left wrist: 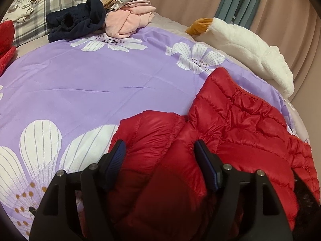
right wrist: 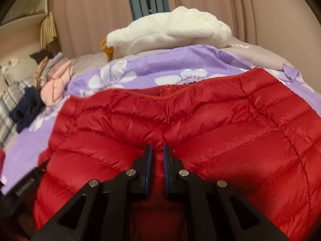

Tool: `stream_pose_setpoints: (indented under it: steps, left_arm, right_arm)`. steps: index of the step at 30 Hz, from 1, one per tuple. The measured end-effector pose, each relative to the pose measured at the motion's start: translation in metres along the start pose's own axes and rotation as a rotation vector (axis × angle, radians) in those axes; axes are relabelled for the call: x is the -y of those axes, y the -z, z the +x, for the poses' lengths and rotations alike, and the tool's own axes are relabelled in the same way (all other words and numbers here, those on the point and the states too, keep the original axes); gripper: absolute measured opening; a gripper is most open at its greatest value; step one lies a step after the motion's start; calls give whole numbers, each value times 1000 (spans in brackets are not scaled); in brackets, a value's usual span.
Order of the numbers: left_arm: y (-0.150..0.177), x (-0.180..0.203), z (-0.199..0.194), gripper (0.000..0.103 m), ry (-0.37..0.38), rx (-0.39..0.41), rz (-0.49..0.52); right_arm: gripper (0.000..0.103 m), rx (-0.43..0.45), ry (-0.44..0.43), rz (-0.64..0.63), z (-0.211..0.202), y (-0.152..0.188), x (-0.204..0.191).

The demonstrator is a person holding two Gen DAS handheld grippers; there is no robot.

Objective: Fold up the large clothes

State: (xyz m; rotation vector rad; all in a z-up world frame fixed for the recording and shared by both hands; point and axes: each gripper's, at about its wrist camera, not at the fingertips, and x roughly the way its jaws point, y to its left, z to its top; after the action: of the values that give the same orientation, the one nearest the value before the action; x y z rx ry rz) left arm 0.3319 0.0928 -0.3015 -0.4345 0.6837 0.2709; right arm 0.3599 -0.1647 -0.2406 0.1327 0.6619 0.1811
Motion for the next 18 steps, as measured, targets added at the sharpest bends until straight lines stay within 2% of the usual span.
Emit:
stream_pose_setpoints:
  steps: [2, 4, 7, 10, 13, 14, 16, 18]
  left_arm:
    - [0, -1, 0, 74, 1, -1, -4]
    - [-1, -2, 0, 74, 6, -1, -10]
    - [-1, -2, 0, 74, 7, -1, -11]
    - [-1, -2, 0, 74, 8, -1, -13]
    - [-1, -2, 0, 76, 14, 0, -15]
    - [-1, -1, 0, 77, 13, 1, -13]
    - [-1, -1, 1, 77, 9, -2, -15]
    - [-1, -1, 1, 78, 9, -1, -15]
  right_arm:
    - [6, 22, 51, -26, -16, -7, 4]
    - [6, 112, 115, -48, -45, -16, 18]
    - [7, 169, 232, 14, -75, -26, 57]
    - [7, 161, 285, 134, -80, -22, 105]
    - [7, 64, 392, 129, -47, 4, 134]
    - [7, 36, 401, 122, -32, 16, 141]
    - [7, 4, 286, 227, -26, 18, 159]
    - [7, 4, 250, 290, -23, 20, 170]
